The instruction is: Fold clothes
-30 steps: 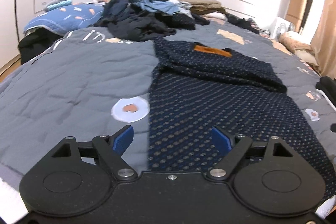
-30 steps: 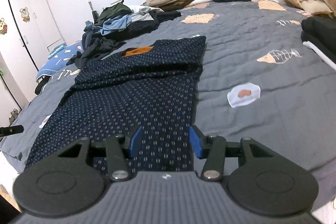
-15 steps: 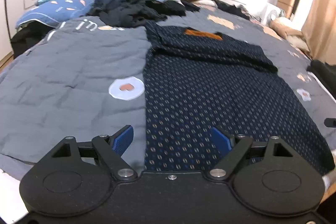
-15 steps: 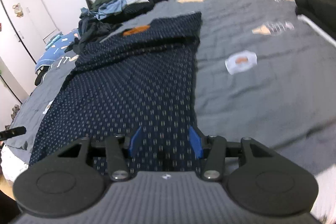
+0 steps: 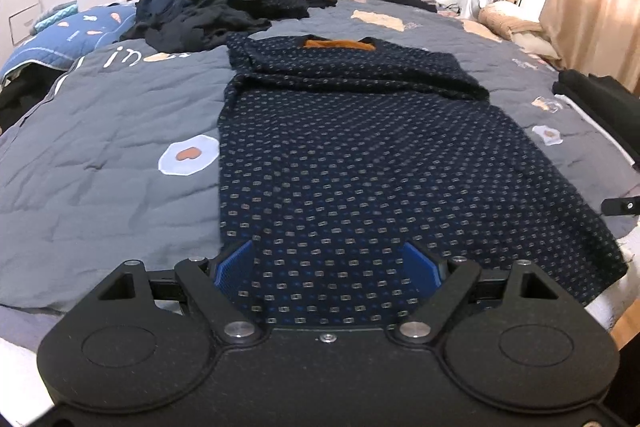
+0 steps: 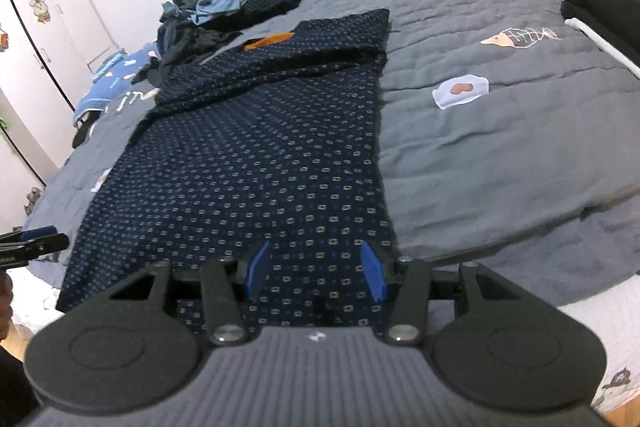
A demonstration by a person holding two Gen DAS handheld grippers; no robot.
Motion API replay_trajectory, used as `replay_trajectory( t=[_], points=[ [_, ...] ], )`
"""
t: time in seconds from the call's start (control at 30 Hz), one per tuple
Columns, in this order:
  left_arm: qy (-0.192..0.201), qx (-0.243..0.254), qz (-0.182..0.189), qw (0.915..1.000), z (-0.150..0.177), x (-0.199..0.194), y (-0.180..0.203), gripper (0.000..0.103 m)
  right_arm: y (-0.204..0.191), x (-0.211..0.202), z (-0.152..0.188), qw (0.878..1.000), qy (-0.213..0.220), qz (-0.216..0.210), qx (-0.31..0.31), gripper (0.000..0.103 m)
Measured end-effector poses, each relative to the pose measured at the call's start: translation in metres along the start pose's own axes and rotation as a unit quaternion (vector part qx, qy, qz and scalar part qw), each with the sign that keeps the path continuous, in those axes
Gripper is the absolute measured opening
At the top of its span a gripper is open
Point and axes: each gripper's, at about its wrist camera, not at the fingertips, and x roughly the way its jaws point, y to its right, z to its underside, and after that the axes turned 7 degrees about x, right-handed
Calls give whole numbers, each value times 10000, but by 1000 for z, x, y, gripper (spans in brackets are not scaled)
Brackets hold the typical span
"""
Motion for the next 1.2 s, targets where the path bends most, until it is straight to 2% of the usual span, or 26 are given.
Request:
replay_trajectory(
  t=[0.37, 0.6, 0.77, 1.2],
  points=[
    [129, 33, 19, 9999, 5, 0, 19, 83, -23, 4, 9, 9993, -120, -244, -275, 49],
    [213, -53, 71, 9997, -4, 9, 28, 86, -35, 13, 6, 9992, -58, -259, -284, 49],
    [238, 129, 122, 9996, -4, 11, 38, 86, -43, 16, 6, 9990, -43, -323, -311, 49],
    [250, 84, 104, 9996, -3, 9, 36, 87, -50, 15, 8, 9984, -22, -337, -450, 49]
  ],
)
